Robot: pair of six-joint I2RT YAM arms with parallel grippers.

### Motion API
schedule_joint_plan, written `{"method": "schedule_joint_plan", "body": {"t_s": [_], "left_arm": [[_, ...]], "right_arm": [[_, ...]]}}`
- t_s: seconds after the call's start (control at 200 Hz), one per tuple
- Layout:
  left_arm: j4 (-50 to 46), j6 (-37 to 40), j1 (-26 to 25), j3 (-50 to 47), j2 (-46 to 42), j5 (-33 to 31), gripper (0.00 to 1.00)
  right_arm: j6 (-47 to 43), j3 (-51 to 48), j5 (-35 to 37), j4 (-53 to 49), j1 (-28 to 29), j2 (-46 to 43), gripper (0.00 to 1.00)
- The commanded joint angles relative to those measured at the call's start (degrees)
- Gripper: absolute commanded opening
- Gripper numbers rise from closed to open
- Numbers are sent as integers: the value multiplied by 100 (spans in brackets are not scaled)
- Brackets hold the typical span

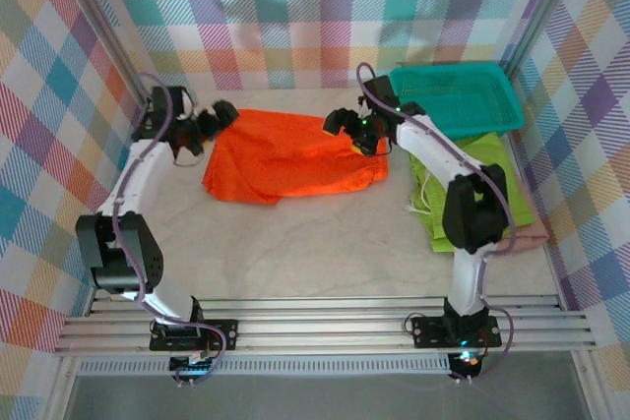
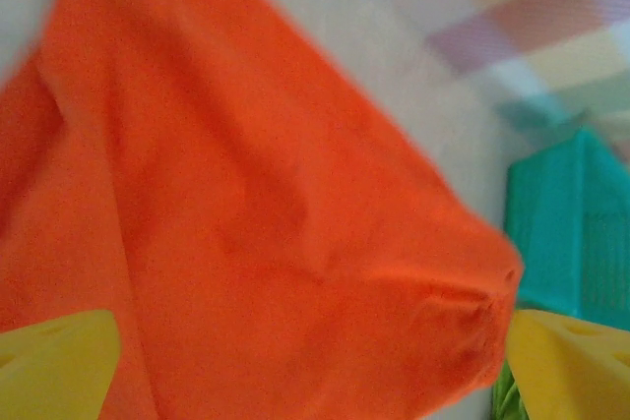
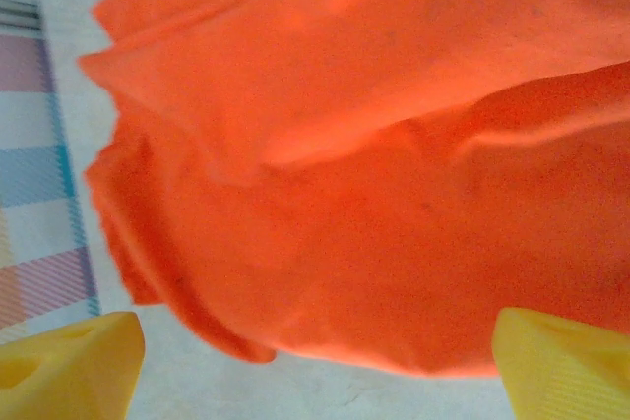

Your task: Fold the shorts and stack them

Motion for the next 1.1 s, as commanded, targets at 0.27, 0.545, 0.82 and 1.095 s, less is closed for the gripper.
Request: {"method": "schedule_joint_plan", "body": {"t_s": [0.27,0.545,0.82,1.095], "left_arm": [[951,-274,-410,-909,1026,-181,100],[1060,-316,98,-1908,735,-799,100],[541,-342,583,-2919,-182,-1059,100],[-491,-445,591,-3599,-2378,-1179,100]], "right_arm": [[-112,-377,146,-64,-110,539,91],[-327,-905,258,-113,-222,468,91],[-423,-1620,94,-25,-263,185,91],[-978,-2621,-405,90,40,-977,93]]}}
